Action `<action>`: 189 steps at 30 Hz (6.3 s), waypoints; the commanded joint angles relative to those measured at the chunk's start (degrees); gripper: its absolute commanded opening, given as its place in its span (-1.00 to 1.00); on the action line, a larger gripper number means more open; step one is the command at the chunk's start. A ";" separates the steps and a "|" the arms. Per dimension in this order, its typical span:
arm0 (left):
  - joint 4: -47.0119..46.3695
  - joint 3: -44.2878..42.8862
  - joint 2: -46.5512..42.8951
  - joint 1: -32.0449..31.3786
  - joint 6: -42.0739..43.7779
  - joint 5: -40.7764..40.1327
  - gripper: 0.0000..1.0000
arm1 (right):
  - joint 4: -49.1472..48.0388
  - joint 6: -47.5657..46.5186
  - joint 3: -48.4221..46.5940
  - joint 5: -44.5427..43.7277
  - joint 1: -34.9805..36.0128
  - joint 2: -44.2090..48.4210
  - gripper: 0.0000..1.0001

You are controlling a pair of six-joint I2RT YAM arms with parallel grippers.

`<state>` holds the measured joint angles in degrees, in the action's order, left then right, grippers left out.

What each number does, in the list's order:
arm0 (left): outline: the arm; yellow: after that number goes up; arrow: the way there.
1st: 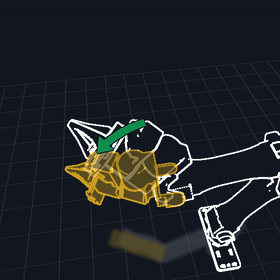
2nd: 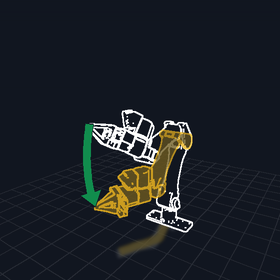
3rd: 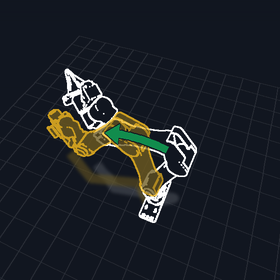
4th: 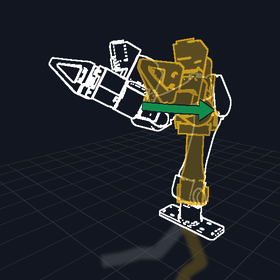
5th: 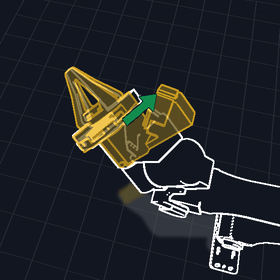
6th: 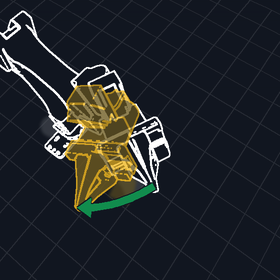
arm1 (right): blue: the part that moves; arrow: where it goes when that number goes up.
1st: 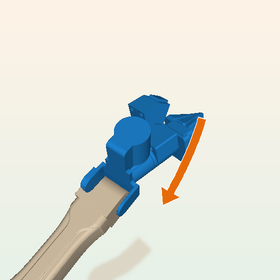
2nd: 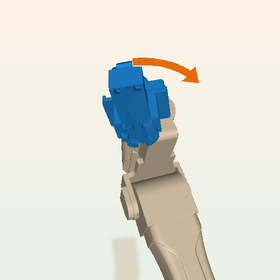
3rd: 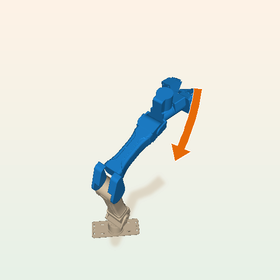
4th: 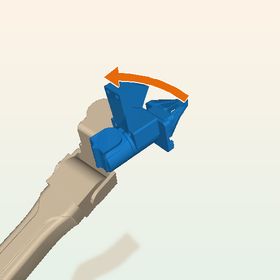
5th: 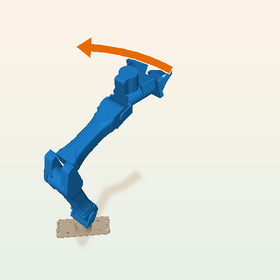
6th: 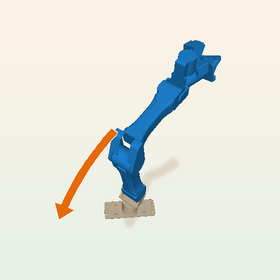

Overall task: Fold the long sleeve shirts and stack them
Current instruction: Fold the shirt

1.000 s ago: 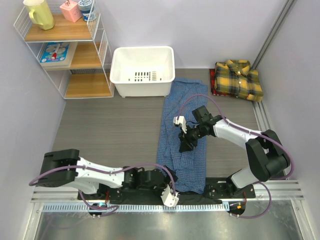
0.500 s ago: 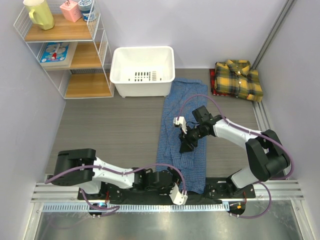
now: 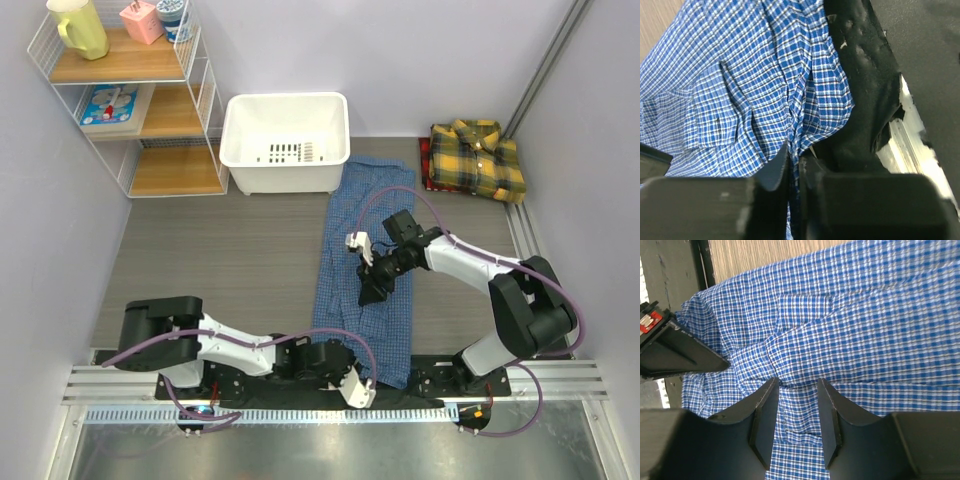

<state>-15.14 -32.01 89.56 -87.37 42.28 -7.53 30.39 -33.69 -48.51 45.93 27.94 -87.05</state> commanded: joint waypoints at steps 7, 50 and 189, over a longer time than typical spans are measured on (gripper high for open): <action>16.70 -7.01 -10.10 0.45 -10.46 11.83 -1.00 | 3.97 2.05 -8.35 3.20 -4.11 2.58 -0.07; 44.32 -57.11 25.13 51.34 -25.93 41.81 0.33 | 17.27 2.39 -31.39 2.16 -24.44 -23.87 0.10; 21.38 -39.62 21.18 57.67 -57.31 43.74 -0.06 | -19.76 27.36 -0.53 -1.28 -23.55 -6.29 -0.28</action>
<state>8.78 -68.47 109.54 -29.71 -14.52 34.48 10.63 -4.89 -47.66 44.86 4.47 -93.01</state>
